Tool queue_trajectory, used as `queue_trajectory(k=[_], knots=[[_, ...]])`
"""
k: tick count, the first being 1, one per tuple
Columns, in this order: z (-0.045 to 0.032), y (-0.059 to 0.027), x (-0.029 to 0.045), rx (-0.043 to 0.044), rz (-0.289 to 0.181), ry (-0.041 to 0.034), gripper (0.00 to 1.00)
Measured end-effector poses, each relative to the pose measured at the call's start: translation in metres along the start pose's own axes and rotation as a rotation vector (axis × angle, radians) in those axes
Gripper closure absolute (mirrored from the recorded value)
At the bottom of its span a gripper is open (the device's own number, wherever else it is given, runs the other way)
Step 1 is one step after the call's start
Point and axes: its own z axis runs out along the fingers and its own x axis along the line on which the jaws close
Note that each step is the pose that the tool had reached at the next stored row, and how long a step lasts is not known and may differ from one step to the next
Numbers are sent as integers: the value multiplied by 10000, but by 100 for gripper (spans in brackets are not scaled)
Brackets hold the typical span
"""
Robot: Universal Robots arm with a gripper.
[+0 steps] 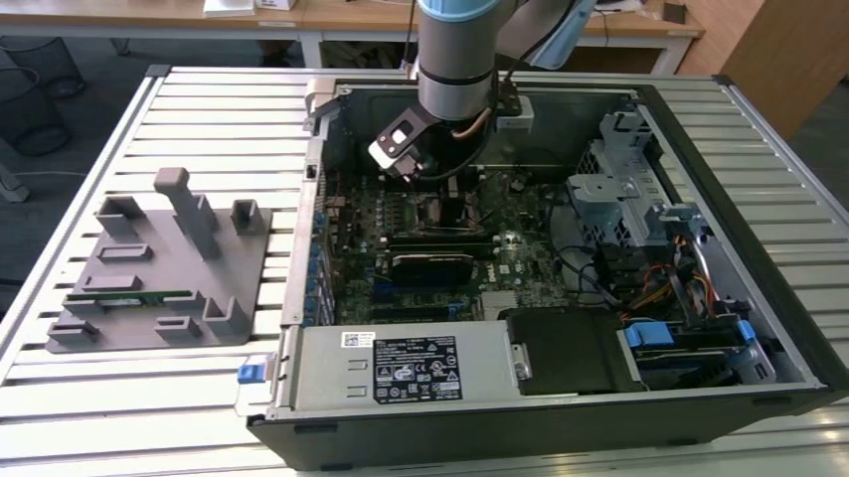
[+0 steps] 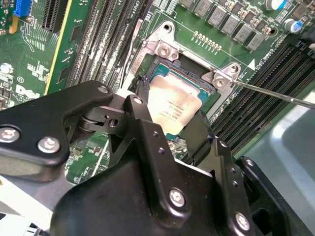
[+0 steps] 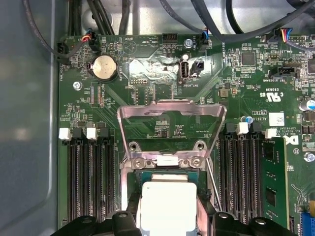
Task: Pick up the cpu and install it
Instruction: 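Place the cpu into insertion slot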
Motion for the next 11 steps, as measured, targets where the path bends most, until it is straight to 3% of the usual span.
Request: queue_trajectory(k=[11], knots=[[-31, 2, 0, -2, -72, 1, 47]])
